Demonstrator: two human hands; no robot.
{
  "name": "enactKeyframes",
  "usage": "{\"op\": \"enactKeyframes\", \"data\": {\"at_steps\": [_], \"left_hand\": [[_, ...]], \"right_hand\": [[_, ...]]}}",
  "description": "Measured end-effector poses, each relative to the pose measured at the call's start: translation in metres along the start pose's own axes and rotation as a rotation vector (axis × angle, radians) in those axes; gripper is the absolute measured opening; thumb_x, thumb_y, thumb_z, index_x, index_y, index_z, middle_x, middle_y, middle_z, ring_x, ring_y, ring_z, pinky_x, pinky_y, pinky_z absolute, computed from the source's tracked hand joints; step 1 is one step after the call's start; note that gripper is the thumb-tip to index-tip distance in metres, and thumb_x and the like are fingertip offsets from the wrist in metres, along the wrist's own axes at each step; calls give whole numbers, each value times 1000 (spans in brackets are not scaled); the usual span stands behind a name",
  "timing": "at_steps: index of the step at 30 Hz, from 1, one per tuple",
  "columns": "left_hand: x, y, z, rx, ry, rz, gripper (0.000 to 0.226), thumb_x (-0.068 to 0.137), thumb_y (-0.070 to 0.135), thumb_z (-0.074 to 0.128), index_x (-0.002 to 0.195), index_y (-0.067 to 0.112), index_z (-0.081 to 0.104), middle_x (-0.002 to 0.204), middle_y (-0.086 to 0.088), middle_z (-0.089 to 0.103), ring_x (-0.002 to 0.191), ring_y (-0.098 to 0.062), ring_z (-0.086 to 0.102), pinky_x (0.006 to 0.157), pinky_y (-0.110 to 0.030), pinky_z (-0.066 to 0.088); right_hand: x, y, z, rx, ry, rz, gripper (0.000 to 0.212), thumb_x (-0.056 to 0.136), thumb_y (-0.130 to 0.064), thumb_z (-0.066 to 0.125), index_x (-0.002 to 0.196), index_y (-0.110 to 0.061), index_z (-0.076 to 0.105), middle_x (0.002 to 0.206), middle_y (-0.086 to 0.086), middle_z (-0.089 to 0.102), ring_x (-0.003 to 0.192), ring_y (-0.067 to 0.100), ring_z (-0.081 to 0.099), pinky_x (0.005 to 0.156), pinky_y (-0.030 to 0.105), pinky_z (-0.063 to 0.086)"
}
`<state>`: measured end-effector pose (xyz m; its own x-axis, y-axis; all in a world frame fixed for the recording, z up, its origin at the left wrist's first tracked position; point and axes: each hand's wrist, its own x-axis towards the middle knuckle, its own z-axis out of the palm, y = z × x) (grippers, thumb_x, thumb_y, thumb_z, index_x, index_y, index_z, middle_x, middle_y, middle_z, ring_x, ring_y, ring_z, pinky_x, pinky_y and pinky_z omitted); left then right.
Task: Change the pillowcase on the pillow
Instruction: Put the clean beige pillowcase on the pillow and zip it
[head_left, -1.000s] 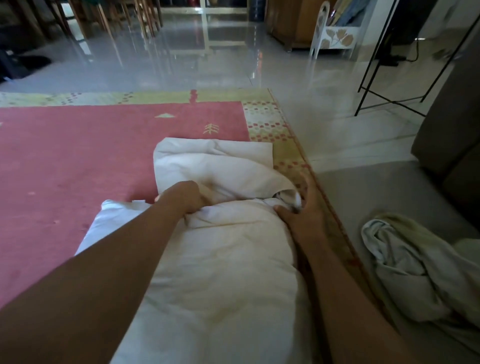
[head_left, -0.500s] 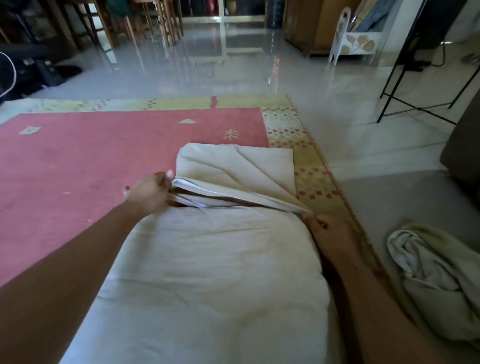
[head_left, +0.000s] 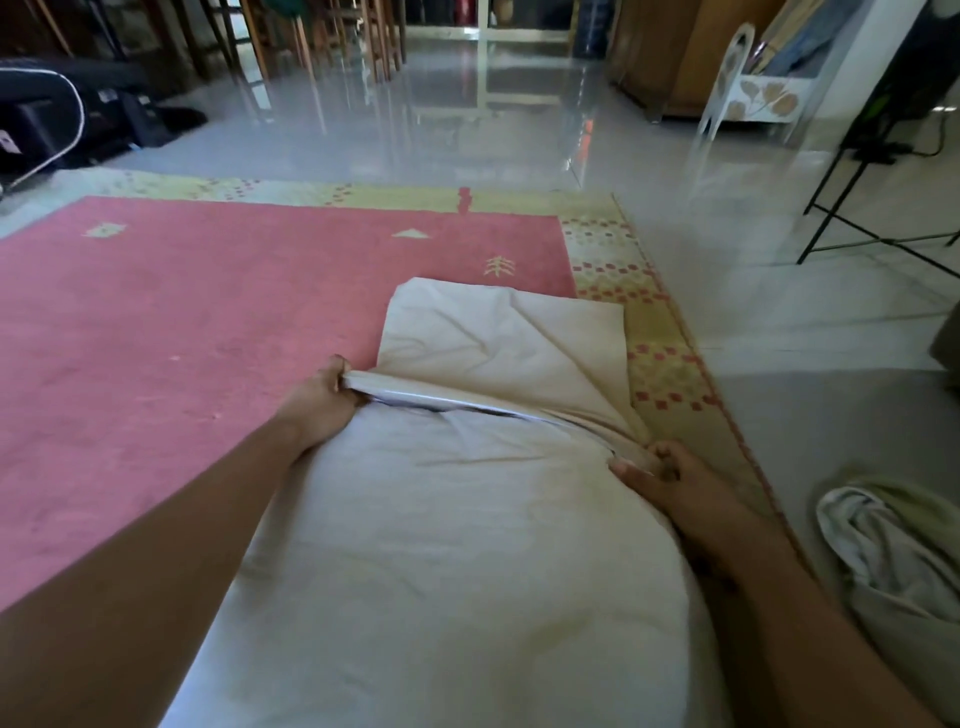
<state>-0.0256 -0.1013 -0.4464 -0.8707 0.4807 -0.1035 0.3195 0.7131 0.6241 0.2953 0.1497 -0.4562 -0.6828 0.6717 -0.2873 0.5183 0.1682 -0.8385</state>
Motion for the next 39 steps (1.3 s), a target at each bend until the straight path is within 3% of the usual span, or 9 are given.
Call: {"op": "enactKeyframes", "data": {"at_steps": [6, 10, 14, 19, 24, 28, 31, 35, 39], "left_hand": [[-9, 5, -12, -307, 86, 29, 19, 94, 0, 48, 87, 17, 51, 72, 2, 61, 71, -23, 52, 59, -33, 39], [-26, 19, -31, -871, -80, -90, 36, 95, -13, 40, 89, 20, 53, 59, -1, 62, 50, -13, 58, 44, -20, 46], [-47, 14, -36, -1206, -136, -132, 28, 97, -11, 40, 104, 7, 60, 86, -11, 72, 72, -18, 71, 63, -27, 60], [-57, 8, -33, -1421, -107, -78, 30, 97, -9, 39, 118, 5, 55, 95, -14, 69, 82, -22, 69, 71, -29, 59], [-69, 0, -34, -1365, -87, -109, 15, 103, 3, 44, 107, 11, 56, 86, -8, 70, 75, -17, 69, 71, -30, 58], [-66, -12, -39, -1259, -102, -80, 17, 104, 3, 45, 103, 12, 59, 85, -5, 68, 75, -15, 66, 69, -27, 57], [-63, -16, -47, -1136, -78, -68, 22, 102, -1, 46, 97, 14, 61, 77, -3, 68, 61, -10, 64, 53, -22, 52], [-63, -21, -45, -954, -3, -26, 24, 95, -5, 50, 89, 16, 61, 69, -2, 67, 53, -10, 57, 46, -20, 42], [-66, -21, -35, -550, 203, 115, 14, 91, 5, 61, 93, 19, 62, 81, -5, 71, 59, -12, 55, 56, -25, 43]], "right_hand": [[-2, -13, 6, -311, 239, -155, 29, 92, -32, 67, 89, -4, 61, 83, 19, 64, 84, 34, 60, 64, 34, 35], [-9, -26, 2, -452, 170, -32, 32, 94, -40, 63, 106, -11, 69, 103, 14, 66, 101, 31, 60, 80, 34, 43], [-21, -89, 15, -941, 139, -151, 57, 74, -50, 52, 121, -18, 59, 124, 12, 59, 112, 33, 57, 94, 38, 47], [-77, -183, 119, -745, -14, -691, 49, 77, -67, 61, 115, -37, 56, 114, -5, 58, 98, 19, 63, 97, 38, 44], [-58, -169, 186, -1065, 164, -628, 79, 61, -93, 38, 109, -31, 51, 101, -8, 65, 91, 19, 64, 87, 44, 22], [-45, -156, 194, -1025, 193, -783, 31, 69, -46, 76, 79, -25, 55, 69, -2, 64, 69, 24, 64, 72, 38, 33], [-48, -152, 191, -843, 196, -942, 40, 47, -8, 71, 67, -22, 39, 49, -2, 42, 48, 29, 53, 52, 27, 25], [-49, -139, 172, -659, 243, -993, 44, 50, -6, 56, 74, -24, 23, 55, -6, 23, 50, 31, 39, 50, 28, 17], [-40, -129, 166, -653, 196, -849, 41, 56, -2, 53, 84, -26, 35, 55, -1, 45, 59, 36, 49, 48, 36, 37]]}}
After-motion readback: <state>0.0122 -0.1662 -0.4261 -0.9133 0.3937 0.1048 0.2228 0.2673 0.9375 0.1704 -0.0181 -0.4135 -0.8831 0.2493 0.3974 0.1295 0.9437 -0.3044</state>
